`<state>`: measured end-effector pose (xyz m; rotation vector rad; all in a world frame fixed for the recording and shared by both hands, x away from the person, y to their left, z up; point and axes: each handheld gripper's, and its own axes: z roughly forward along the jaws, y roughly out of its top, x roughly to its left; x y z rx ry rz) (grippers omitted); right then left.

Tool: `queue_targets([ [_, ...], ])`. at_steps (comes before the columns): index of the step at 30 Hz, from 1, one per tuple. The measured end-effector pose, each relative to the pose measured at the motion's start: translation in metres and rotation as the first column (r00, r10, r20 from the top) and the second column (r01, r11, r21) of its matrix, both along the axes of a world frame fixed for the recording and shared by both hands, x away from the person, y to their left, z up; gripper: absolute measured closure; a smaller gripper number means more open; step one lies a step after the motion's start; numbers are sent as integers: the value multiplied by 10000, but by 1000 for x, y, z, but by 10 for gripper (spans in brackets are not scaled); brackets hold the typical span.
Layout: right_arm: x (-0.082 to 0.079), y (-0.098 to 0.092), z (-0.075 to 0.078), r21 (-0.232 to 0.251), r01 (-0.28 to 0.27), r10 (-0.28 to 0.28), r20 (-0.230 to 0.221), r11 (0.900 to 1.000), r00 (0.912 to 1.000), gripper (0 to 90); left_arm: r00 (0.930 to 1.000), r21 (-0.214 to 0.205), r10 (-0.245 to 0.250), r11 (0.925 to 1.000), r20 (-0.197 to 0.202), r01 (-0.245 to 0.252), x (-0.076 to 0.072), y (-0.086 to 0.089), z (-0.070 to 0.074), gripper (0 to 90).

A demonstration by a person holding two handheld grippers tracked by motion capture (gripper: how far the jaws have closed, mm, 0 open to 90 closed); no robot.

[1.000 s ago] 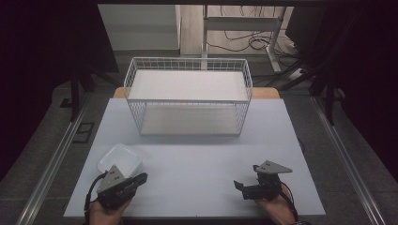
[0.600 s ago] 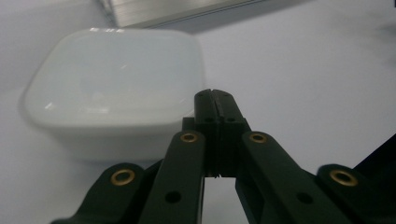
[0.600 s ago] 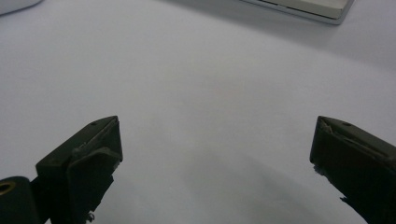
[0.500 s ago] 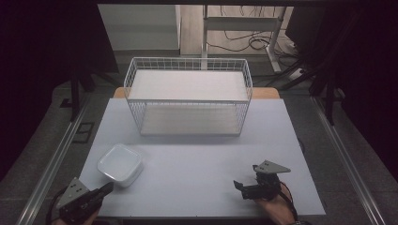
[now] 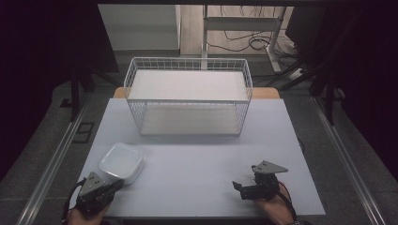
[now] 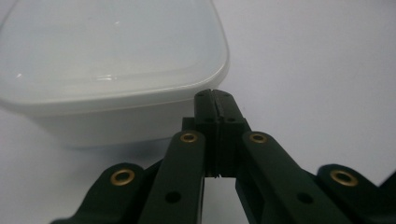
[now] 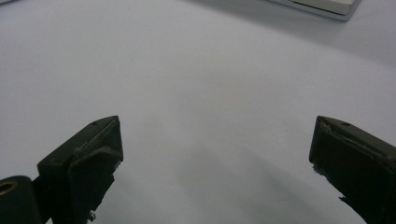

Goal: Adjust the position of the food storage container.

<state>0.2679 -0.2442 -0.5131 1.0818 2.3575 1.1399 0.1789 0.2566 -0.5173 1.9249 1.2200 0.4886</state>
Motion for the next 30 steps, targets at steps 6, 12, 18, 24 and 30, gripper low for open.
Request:
queue_targets([
  [6,1,-1,0,5,-12,12,-39,10000,10000,30,9997,-217,-246,9995,-10,246,21,-10,-2,898],
  [12,5,-2,1,125,70,-69,-130,9999,9999,41,9909,-249,953,9953,951,-934,25,22,25,898],
  [18,9,-9,5,287,325,-324,-47,9991,9995,59,9593,307,2700,9614,826,-2733,57,65,26,899],
  [24,10,-10,5,241,282,-276,-235,9993,9993,67,9609,163,2753,9613,-298,-2750,88,77,-2,899],
  [30,12,-14,7,246,529,-524,-189,9983,9984,70,9705,-76,2303,9728,-714,-2315,91,62,-12,900],
])
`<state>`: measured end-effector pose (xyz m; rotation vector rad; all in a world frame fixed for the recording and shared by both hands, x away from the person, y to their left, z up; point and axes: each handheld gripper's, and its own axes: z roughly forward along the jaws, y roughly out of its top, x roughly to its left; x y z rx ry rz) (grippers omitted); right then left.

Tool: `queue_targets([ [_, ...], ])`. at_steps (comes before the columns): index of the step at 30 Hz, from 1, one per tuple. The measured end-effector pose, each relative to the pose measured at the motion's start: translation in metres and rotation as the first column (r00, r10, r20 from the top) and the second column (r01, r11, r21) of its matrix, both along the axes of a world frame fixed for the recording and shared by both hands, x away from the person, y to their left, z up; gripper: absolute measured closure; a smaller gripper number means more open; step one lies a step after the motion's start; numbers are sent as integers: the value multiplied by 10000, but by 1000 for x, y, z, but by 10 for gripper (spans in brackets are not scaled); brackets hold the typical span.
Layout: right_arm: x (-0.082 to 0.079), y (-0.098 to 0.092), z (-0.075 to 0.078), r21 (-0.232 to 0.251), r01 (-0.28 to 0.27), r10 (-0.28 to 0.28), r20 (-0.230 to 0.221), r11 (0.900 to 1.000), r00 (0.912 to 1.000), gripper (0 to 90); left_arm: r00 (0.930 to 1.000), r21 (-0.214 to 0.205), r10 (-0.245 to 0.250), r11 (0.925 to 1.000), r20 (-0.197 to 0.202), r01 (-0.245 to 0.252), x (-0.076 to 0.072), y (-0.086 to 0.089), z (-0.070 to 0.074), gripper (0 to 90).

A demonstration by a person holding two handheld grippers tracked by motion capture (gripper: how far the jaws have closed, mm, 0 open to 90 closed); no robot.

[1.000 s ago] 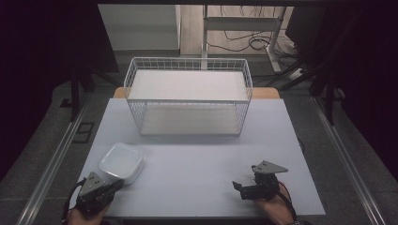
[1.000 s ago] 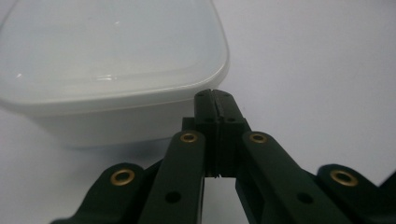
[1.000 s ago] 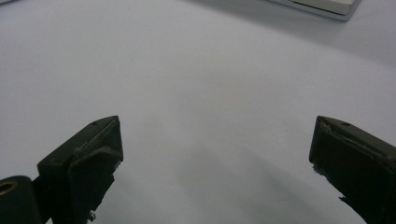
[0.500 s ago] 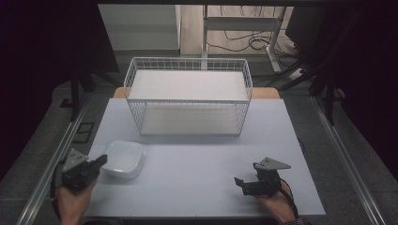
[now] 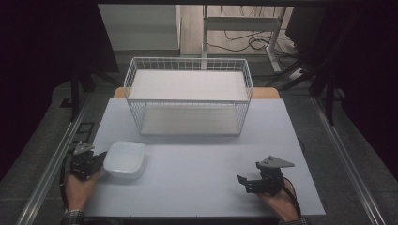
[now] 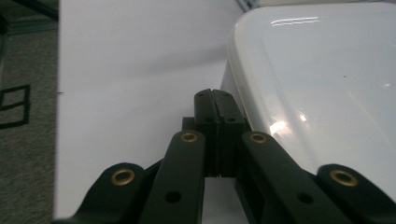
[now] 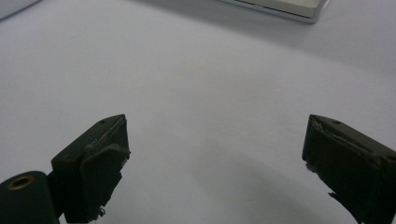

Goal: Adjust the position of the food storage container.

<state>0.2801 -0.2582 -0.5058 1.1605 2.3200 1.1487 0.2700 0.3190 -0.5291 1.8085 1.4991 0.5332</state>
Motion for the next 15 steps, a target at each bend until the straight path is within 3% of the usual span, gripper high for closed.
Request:
queue_targets([
  [5,3,-4,1,117,465,-462,-297,9988,9985,67,9987,-426,-486,9979,117,491,-2,-20,4,900],
  [10,2,-1,2,99,264,-260,-402,9996,9989,52,9959,-525,-905,9945,79,908,-1,-40,1,900],
  [15,4,5,2,143,31,-16,-1007,9999,9949,59,9869,-505,-1605,9857,154,1611,1,-70,3,899],
])
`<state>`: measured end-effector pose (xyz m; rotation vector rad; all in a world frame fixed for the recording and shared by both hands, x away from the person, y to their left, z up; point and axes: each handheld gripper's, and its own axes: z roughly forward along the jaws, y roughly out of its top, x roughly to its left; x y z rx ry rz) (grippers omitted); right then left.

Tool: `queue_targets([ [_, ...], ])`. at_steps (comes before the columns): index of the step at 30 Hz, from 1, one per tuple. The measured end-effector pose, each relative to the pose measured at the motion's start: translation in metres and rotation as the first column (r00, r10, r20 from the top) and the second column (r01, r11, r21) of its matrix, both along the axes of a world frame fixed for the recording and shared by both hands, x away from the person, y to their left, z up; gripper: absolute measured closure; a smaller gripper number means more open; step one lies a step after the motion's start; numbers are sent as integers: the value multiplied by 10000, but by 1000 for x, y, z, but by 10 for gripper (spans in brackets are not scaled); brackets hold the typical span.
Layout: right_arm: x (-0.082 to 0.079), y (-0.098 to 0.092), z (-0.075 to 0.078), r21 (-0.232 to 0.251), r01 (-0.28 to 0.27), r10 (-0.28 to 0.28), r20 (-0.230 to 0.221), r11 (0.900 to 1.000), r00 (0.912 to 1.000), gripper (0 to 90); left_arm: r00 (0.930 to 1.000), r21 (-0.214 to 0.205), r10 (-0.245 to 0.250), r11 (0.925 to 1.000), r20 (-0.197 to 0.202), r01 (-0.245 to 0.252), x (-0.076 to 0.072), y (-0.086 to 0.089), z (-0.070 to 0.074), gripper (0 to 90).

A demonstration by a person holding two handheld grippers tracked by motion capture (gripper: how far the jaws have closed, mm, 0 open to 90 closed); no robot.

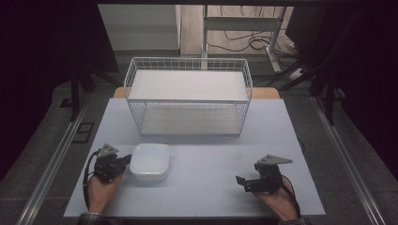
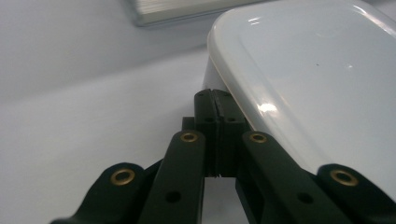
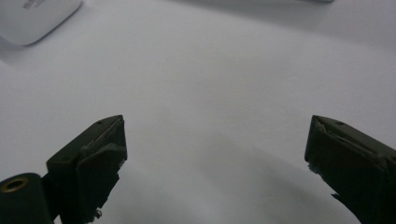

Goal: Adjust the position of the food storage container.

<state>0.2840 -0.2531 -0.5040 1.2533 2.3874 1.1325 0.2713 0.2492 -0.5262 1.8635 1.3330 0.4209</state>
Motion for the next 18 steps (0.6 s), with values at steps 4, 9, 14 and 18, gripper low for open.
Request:
queue_targets([
  [4,1,3,-1,-151,-24,23,-41,9999,10000,88,9995,-32,-315,9995,-3,315,2,-16,0,899],
  [9,5,9,4,128,-406,407,-139,9991,9991,187,9969,-271,-788,9965,-62,786,6,-40,1,899],
  [14,12,25,9,69,-869,869,24,9962,9962,269,9914,-244,-1307,9912,-96,1305,8,-64,2,898],
  [18,20,42,13,-43,-1191,1192,235,9929,9926,359,9836,-437,-1802,9828,-122,1795,9,-84,3,898],
])
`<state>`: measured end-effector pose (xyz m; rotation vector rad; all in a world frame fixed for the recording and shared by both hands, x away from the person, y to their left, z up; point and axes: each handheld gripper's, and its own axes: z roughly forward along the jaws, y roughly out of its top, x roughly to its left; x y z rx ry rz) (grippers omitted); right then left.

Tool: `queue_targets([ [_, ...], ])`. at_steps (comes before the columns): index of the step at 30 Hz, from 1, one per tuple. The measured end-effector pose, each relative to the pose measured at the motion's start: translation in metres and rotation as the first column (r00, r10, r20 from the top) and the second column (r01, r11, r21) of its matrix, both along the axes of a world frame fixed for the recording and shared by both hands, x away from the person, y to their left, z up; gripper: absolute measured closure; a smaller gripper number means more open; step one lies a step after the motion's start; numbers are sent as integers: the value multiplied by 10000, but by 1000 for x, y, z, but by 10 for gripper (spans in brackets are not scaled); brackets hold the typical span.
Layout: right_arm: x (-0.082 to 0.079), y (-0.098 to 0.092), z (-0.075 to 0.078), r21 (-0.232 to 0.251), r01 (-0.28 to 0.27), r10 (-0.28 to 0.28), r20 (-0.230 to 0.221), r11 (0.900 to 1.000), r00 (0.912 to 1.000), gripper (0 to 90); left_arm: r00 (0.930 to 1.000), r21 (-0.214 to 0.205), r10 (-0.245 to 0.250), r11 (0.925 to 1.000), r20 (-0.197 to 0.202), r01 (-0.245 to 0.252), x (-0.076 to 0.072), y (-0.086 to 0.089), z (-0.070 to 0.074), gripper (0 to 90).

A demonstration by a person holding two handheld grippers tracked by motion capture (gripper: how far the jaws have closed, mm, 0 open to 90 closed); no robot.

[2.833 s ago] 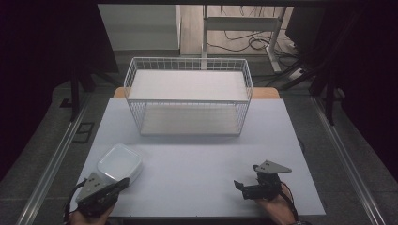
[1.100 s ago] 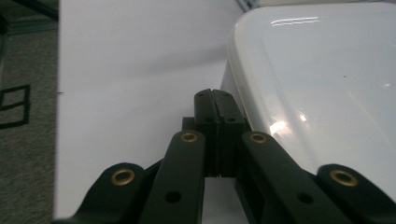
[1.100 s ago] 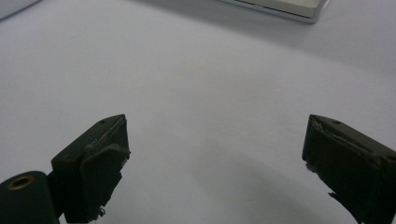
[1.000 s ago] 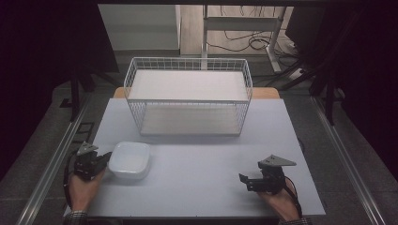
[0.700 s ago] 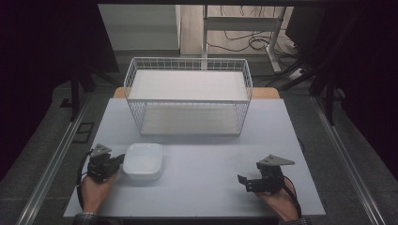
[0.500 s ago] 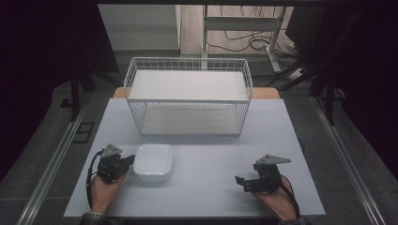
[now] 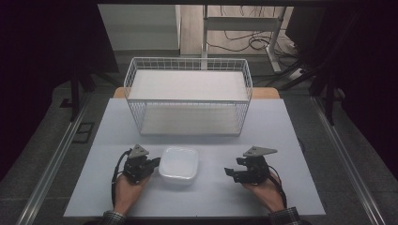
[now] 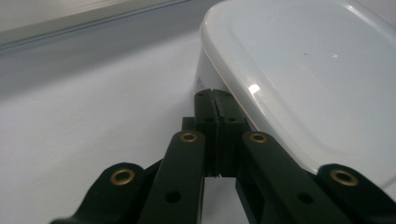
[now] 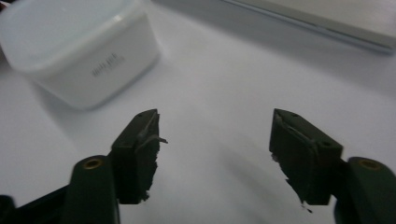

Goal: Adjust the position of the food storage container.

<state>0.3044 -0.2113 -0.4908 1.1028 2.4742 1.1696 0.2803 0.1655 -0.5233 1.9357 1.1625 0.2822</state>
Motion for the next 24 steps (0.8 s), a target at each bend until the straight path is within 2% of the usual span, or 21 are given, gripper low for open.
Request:
queue_targets([
  [3,5,13,0,-201,-220,220,0,9996,9998,418,9985,-118,-508,9986,-184,506,0,-13,-1,898],
  [5,8,20,-2,-402,-305,300,-117,9987,9995,447,9947,-137,-973,9952,-319,969,-1,-21,-3,896],
  [6,11,23,-3,-503,-307,299,-158,9983,9994,471,9935,13,-1111,9938,-245,1111,-1,-24,-1,891],
  [7,13,26,-5,-558,-343,333,-196,9979,9993,496,9948,157,-1015,9947,-27,1016,1,-24,1,889],
  [8,16,29,-6,-646,-373,358,-237,9972,9991,542,9959,155,-903,9958,16,902,4,-23,3,889],
  [10,20,34,-7,-715,-365,347,-265,9968,9990,640,9981,-21,-613,9981,79,613,16,-19,3,889],
  [12,25,40,-9,-726,-443,421,-322,9964,9986,720,9980,-84,-626,9980,84,627,28,-22,0,890],
  [15,30,49,-9,-837,-506,496,-138,9952,9987,799,9966,-748,-822,9939,-86,813,47,-30,-7,892],
  [16,33,53,-9,-856,-461,463,4,9953,9989,818,9965,-760,-829,9938,-137,817,49,-32,-8,897],
  [18,36,58,-10,-1098,-371,390,147,9933,9991,839,9963,-828,-814,9934,-287,787,50,-35,-9,898],
  [19,37,59,-12,-1163,-399,411,80,9924,9991,848,9961,-739,-821,9941,-337,794,47,-35,-9,898],
  [24,36,57,-14,-1011,-423,424,-9,9940,9991,847,9963,-577,-697,9961,-497,668,32,-34,-5,898],
])
